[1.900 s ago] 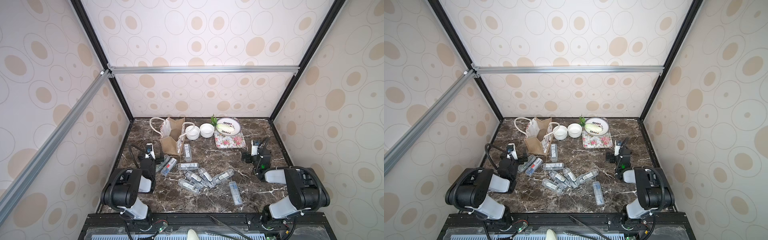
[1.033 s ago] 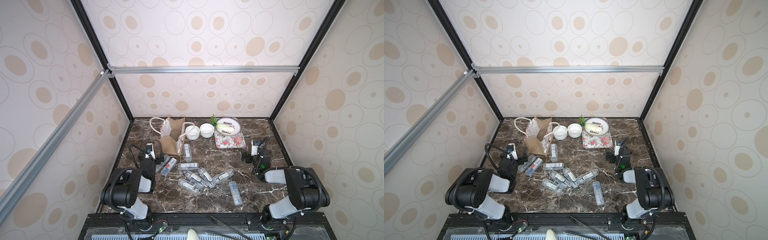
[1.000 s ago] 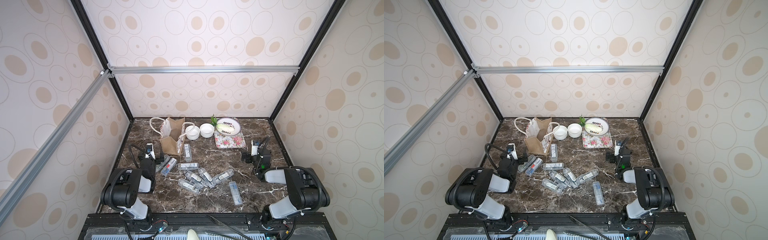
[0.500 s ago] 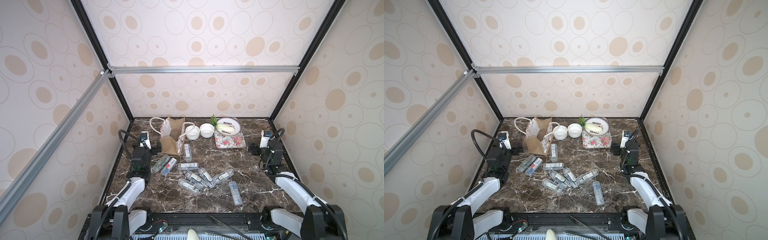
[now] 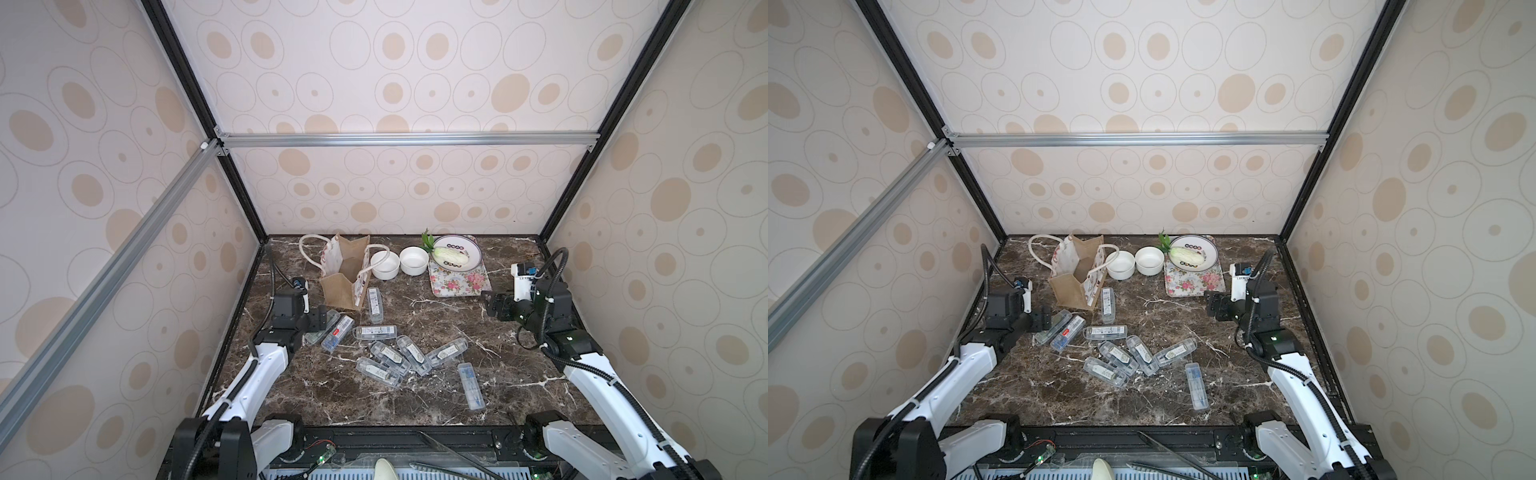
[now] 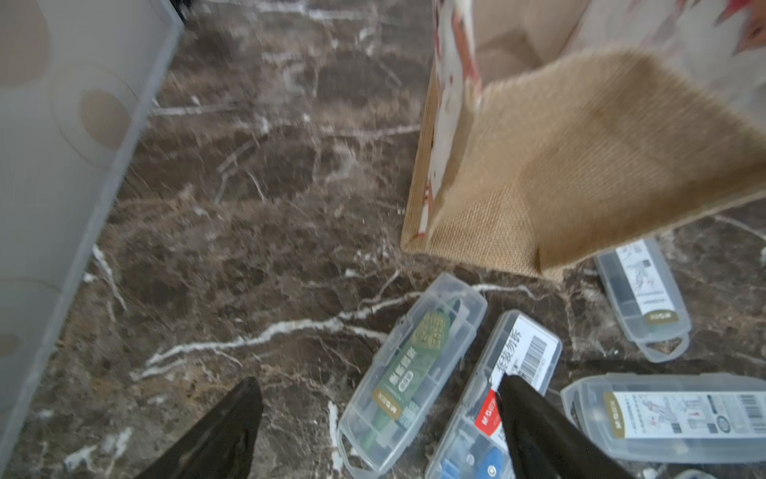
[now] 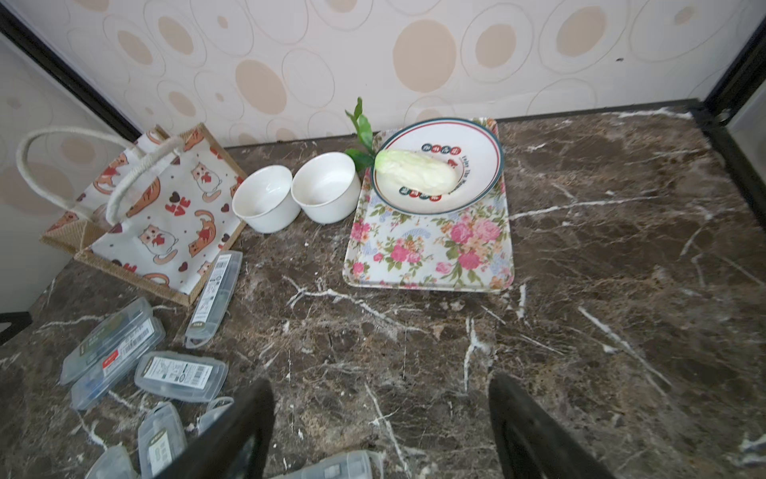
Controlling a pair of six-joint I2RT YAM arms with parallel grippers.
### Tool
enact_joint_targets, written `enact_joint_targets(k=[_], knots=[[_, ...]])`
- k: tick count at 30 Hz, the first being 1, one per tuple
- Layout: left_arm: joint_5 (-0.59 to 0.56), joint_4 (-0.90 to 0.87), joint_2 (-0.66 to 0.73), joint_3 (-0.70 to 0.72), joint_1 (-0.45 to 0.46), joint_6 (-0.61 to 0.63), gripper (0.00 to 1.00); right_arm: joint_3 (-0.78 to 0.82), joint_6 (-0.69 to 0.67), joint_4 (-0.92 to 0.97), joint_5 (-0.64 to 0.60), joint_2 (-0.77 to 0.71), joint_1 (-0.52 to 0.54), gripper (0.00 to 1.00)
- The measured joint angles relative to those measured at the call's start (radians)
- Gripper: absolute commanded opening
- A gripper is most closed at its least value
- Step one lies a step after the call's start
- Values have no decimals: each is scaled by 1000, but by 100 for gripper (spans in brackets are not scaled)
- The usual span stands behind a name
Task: Put the compass set into the canvas bag
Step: Pick up the compass set at the center of the board.
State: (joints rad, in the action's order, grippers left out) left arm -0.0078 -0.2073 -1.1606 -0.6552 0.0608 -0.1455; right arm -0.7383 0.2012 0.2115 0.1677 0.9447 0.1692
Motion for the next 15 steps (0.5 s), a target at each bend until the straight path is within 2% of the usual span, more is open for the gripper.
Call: enact_joint_targets(k=[15], knots=[[3,-126,-357,-192,11,-13,85,-10,19,71,51,90,35,82]])
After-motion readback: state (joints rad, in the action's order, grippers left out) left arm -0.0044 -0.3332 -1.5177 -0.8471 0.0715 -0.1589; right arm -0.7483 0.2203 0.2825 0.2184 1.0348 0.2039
